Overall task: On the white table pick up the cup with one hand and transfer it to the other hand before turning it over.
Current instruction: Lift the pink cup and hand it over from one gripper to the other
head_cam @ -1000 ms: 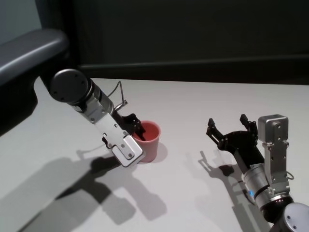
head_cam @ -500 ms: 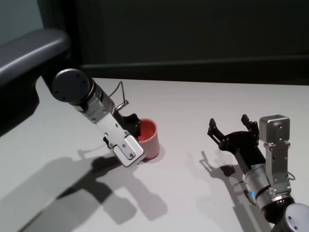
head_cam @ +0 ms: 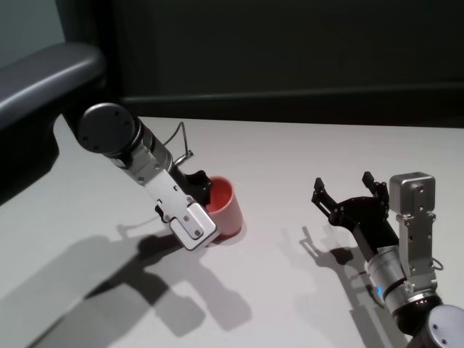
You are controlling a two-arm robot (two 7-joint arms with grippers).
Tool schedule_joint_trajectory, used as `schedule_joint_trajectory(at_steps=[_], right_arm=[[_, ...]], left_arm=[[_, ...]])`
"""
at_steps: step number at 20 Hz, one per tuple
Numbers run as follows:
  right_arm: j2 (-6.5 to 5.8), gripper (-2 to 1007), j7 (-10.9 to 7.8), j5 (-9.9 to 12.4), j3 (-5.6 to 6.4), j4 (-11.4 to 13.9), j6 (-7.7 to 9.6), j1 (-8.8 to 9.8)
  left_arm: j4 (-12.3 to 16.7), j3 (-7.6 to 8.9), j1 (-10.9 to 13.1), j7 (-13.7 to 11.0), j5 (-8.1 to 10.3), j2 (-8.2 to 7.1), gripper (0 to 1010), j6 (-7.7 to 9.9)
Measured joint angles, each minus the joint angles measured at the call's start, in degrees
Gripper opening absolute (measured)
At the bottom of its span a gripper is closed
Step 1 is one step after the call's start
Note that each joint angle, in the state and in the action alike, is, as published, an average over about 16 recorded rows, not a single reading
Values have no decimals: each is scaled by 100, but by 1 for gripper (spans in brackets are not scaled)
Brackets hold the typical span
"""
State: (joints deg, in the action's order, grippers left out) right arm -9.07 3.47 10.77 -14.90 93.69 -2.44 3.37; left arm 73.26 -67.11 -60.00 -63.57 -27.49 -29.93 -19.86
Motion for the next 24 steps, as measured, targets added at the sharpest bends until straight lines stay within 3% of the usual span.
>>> schedule_joint_trajectory(at_steps=[5,11,17,24], right_arm=[[0,1001,0,0,0,0,0,0],[0,1001,0,0,0,0,0,0],[0,1001,0,0,0,0,0,0],[0,1001,0,0,0,0,0,0]], left_arm=[[15,19,37,67,77,-36,48,23],[73,128,148,205,395,-142,48,121],[131,379,323,352,968,-290,48,293],[187,835,590,519,1806,-441,48,555]])
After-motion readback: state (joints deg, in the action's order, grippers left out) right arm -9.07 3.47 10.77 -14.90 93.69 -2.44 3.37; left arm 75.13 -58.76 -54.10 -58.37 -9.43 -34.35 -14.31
